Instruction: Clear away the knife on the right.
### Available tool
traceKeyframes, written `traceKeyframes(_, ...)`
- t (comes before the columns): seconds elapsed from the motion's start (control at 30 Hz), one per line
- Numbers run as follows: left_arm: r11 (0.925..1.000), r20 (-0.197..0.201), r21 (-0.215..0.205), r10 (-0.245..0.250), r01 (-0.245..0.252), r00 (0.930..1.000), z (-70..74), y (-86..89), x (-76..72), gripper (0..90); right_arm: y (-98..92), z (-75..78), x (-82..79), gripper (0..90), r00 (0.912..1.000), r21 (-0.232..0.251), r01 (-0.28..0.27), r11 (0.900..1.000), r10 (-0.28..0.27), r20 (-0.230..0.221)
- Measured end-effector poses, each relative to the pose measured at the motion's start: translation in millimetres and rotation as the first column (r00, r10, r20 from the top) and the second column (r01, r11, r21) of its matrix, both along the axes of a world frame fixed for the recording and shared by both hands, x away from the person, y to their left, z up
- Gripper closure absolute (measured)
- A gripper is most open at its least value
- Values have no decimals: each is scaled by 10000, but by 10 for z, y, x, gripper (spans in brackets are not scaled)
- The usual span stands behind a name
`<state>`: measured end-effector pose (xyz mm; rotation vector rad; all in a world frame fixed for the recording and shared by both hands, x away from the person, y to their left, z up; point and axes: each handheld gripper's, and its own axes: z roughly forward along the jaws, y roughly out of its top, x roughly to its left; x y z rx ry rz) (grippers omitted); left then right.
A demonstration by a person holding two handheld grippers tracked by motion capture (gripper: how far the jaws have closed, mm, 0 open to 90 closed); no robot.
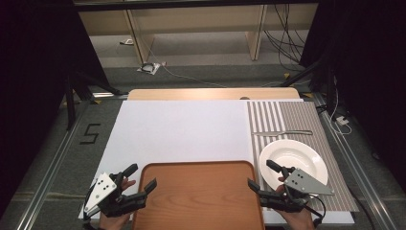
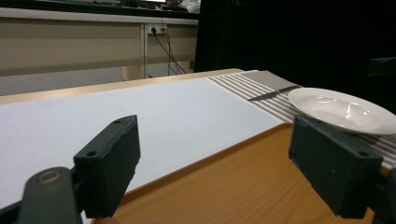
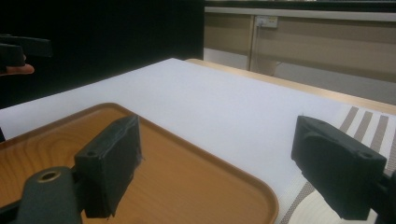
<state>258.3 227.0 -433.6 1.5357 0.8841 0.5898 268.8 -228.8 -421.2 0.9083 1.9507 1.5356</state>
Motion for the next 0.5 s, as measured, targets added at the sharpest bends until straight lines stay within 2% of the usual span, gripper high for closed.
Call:
traceKeyframes(0.37,10000,-38,-100,1,-2,10000,0,6,1,166,-14,13,1,173,9999,-149,142,9998,-141,52)
traceKeyframes(0.5,10000,-43,-96,-12,11,10000,2,1,-4,166,-30,28,17,177,9994,-405,285,9988,-277,204)
